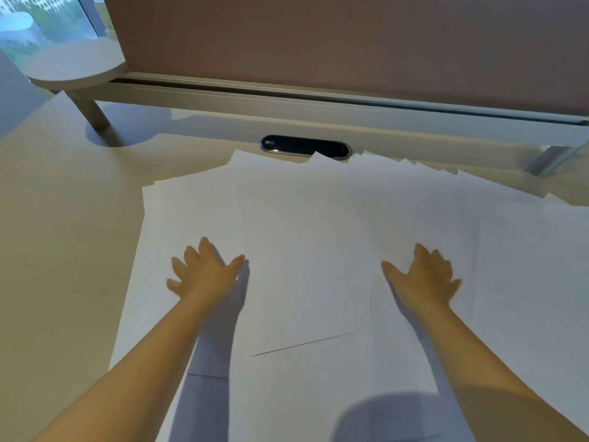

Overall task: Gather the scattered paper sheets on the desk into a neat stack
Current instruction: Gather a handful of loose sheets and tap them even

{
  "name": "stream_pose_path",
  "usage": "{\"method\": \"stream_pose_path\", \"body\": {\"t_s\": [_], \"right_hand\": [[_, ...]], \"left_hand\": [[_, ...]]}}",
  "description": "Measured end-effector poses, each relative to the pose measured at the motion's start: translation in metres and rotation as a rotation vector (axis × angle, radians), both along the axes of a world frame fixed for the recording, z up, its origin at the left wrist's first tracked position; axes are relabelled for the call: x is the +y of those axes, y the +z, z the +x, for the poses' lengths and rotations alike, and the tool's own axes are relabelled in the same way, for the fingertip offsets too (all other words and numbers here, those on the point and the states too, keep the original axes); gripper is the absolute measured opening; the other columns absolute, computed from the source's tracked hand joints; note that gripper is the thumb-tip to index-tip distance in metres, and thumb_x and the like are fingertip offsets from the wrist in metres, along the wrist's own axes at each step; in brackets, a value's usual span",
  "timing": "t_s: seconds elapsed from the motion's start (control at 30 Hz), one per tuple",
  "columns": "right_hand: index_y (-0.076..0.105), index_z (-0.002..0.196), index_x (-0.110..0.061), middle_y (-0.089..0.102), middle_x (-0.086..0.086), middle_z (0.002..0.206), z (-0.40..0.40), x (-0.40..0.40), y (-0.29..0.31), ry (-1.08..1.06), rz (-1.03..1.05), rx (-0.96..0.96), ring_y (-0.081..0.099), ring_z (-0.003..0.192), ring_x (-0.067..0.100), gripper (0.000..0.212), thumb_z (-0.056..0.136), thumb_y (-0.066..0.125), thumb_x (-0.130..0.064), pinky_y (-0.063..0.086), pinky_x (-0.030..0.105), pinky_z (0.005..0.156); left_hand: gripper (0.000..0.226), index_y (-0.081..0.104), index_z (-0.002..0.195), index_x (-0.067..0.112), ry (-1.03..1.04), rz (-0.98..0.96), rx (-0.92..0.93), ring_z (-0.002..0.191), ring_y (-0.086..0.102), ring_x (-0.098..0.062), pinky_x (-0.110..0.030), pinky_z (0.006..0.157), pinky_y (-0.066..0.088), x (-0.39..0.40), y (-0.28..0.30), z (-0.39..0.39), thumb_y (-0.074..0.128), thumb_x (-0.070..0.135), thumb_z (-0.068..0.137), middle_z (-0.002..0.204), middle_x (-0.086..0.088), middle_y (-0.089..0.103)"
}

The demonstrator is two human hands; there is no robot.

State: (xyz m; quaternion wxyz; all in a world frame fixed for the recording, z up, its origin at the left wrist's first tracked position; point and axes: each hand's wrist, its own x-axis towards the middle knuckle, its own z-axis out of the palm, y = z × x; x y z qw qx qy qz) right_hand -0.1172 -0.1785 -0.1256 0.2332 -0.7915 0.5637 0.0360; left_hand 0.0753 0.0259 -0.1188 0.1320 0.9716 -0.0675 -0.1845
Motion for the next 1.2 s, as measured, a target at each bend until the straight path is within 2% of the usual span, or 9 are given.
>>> {"method": "stream_pose_path", "body": {"t_s": [0.1,0.2,0.43,0.53,0.67,0.83,0.93,1.03,1.2], "right_hand": [[0.005,0.148,-0.018,-0.001,0.010,0.157,-0.005,-0.001,-0.003,-0.028,0.036,0.085,-0.004,0.145,0.029,0.088,0.084,0.048,-0.060,0.000,0.049,0.117],[0.013,0.147,-0.021,0.008,0.006,0.156,-0.003,0.003,-0.004,0.051,-0.004,0.042,0.005,0.143,0.029,0.084,0.082,0.052,-0.057,0.007,0.047,0.115],[0.042,0.135,-0.023,0.038,-0.004,0.144,-0.002,0.009,0.000,0.227,-0.021,-0.135,0.027,0.136,0.022,0.043,0.093,0.046,-0.028,0.020,0.039,0.110],[0.049,0.130,-0.013,0.044,0.004,0.138,-0.005,0.008,0.002,0.083,0.021,-0.406,0.033,0.132,0.023,0.037,0.093,0.048,-0.017,0.026,0.034,0.109],[0.030,0.142,-0.008,0.022,0.014,0.152,-0.008,-0.005,0.002,-0.139,0.010,-0.258,0.021,0.139,0.031,0.059,0.090,0.054,-0.021,0.020,0.041,0.116],[0.024,0.144,-0.006,0.030,0.017,0.147,0.000,-0.017,0.005,-0.396,0.130,-0.433,0.037,0.131,0.034,0.064,0.088,0.054,-0.005,0.037,0.042,0.103],[0.030,0.142,-0.008,0.036,0.013,0.147,-0.002,-0.018,0.007,-0.363,0.124,-0.476,0.043,0.127,0.031,0.050,0.094,0.042,-0.003,0.037,0.034,0.098],[0.037,0.139,-0.009,0.043,0.011,0.142,-0.006,-0.018,0.010,-0.353,0.071,-0.534,0.044,0.127,0.028,0.046,0.094,0.040,-0.001,0.035,0.032,0.101],[0.050,0.130,-0.009,0.052,0.013,0.133,-0.011,-0.018,0.012,-0.318,0.062,-0.600,0.048,0.122,0.027,0.039,0.095,0.038,0.002,0.033,0.023,0.093]], "left_hand": [[0.090,0.003,0.148,0.023,0.020,0.091,0.041,0.140,0.014,-0.038,-0.052,0.108,0.022,0.012,-0.006,0.003,0.045,0.066,0.081,0.153,-0.014,0.013],[0.095,0.005,0.148,0.021,0.054,0.070,0.020,0.133,0.024,-0.040,-0.051,0.104,0.029,0.012,-0.001,0.011,0.050,0.067,0.078,0.147,-0.019,0.019],[0.087,0.020,0.144,0.014,0.011,-0.015,-0.016,0.127,0.036,-0.037,-0.044,0.101,0.034,-0.003,0.005,-0.005,0.059,0.056,0.079,0.137,-0.019,0.033],[0.086,0.021,0.144,0.015,0.018,-0.089,-0.055,0.128,0.035,-0.037,-0.045,0.102,0.033,-0.005,0.009,-0.005,0.063,0.051,0.079,0.139,-0.019,0.033],[0.088,0.021,0.144,0.011,0.161,-0.108,-0.045,0.127,0.038,-0.041,-0.049,0.102,0.032,0.010,0.013,0.008,0.067,0.047,0.077,0.140,-0.021,0.039],[0.056,0.047,0.119,0.002,0.198,-0.174,0.150,0.111,0.052,-0.039,-0.041,0.091,0.038,0.025,0.005,0.019,0.066,0.038,0.081,0.118,-0.017,0.059],[0.056,0.040,0.128,-0.004,0.224,-0.369,0.189,0.113,0.052,-0.040,-0.040,0.085,0.041,0.020,0.005,0.017,0.055,0.034,0.089,0.126,-0.023,0.053],[0.048,0.031,0.135,-0.006,0.310,-0.436,0.223,0.121,0.045,-0.042,-0.044,0.097,0.038,0.019,0.005,0.021,0.037,0.024,0.097,0.135,-0.025,0.043],[0.048,0.048,0.119,-0.008,0.399,-0.378,0.219,0.107,0.055,-0.043,-0.041,0.084,0.045,0.035,0.002,0.029,0.066,0.019,0.082,0.119,-0.026,0.056]]}}
